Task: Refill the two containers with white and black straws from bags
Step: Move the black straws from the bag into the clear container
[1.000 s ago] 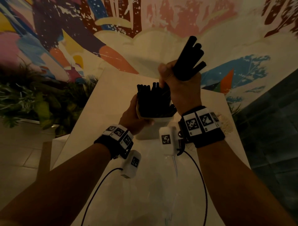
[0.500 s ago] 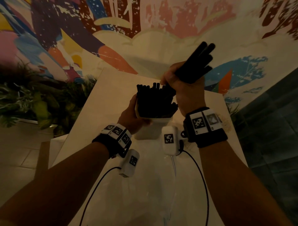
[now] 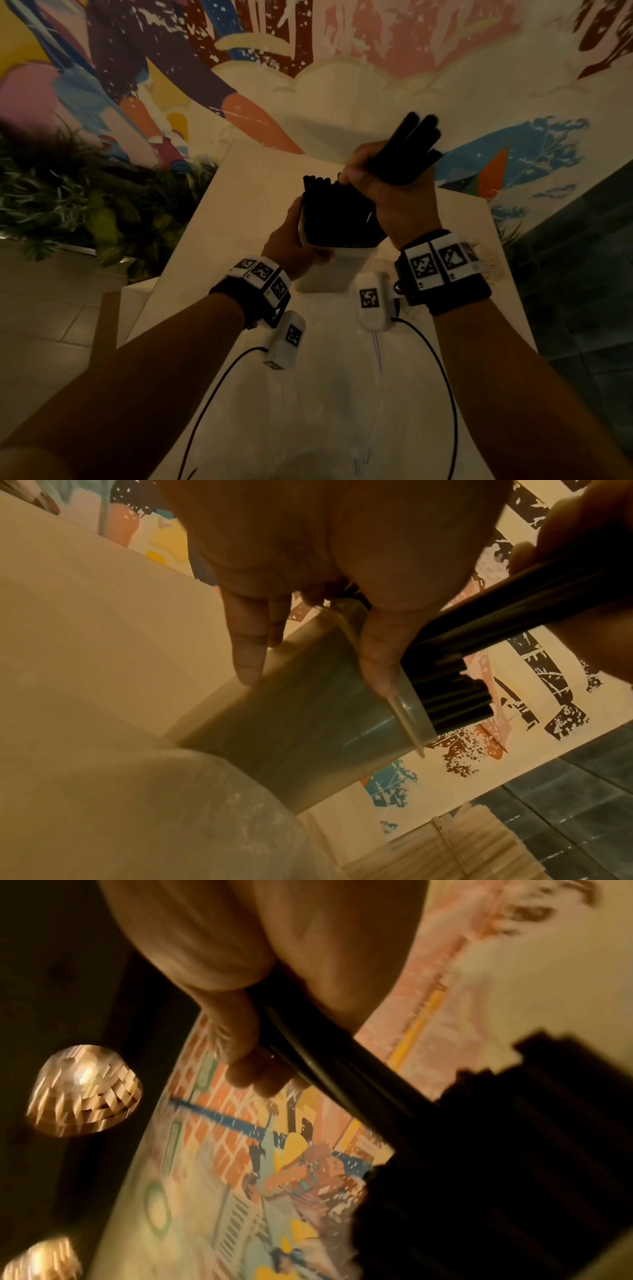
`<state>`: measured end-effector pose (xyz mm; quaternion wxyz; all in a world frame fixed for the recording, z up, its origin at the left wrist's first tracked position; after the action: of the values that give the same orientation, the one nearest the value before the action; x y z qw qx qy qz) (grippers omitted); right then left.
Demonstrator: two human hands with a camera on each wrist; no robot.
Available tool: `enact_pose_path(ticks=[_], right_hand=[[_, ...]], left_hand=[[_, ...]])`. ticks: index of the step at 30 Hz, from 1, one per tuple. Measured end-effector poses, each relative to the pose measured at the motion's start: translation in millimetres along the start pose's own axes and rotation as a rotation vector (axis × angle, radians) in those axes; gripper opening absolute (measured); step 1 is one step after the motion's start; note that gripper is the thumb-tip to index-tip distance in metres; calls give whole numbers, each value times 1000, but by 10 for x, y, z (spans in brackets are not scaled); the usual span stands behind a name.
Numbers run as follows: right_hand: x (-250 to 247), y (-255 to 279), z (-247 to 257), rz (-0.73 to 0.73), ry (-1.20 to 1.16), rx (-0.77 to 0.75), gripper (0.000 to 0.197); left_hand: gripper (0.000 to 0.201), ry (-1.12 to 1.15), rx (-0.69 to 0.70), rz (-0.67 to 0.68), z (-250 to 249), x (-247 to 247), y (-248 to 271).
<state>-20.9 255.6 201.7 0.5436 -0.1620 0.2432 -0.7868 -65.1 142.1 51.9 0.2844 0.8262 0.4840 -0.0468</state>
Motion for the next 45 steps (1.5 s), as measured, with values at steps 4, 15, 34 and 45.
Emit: enact_pose_path(ticks=[4, 15, 34, 45], right_hand=[[14, 9, 51, -12, -118, -4, 17], [-250, -129, -70, -109, -23, -14, 32], [-172, -209, -182, -110, 33, 65, 27], [-354, 169, -574, 110, 888, 287, 53]], left_hand=[[108, -4, -7, -2, 7, -4, 0], [111, -8, -14, 8, 24, 9, -29], [108, -26, -1, 9, 15, 10, -38], [110, -20, -12, 16, 44, 19, -58]])
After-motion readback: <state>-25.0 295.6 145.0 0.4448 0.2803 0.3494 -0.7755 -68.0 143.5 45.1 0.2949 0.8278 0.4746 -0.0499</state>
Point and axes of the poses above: each hand's wrist, its own y-axis away from the middle knuckle, its own x-axis out of the palm, z = x × y, the point moved 10 cm from there along -y, towards the middle knuckle, and after that the axes turned 12 degrees about -x, right-handed, at the moved point
